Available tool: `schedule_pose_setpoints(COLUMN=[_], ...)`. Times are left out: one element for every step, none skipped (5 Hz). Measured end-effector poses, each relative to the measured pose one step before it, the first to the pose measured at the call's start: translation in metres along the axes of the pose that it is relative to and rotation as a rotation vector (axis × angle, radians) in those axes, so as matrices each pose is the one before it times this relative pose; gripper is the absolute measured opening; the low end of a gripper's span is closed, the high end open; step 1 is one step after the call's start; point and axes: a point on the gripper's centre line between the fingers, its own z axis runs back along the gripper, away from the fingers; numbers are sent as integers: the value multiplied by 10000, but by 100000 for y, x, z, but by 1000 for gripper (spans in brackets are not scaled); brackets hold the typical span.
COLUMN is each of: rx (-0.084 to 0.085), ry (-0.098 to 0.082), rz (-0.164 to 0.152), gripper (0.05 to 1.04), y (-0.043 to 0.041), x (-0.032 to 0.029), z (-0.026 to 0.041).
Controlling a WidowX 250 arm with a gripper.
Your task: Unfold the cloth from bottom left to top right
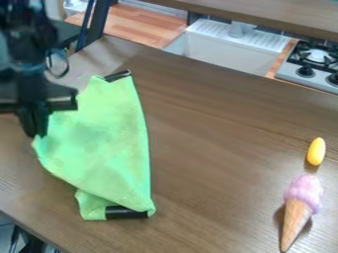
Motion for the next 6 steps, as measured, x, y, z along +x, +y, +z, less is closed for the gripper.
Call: schedule_pose_setpoints(rx=[460,122,67,-16,25,-83], ry=[735,528,95,-35,10,-318], rz=[297,-231,-220,-207,-178,-106], gripper=[54,54,53,53,53,53], y=[-1761,-3081,-3437,-2754,-2669,-2593], x=[207,-556,-301,75,28,-8], z=[1044,659,678,786,670,769])
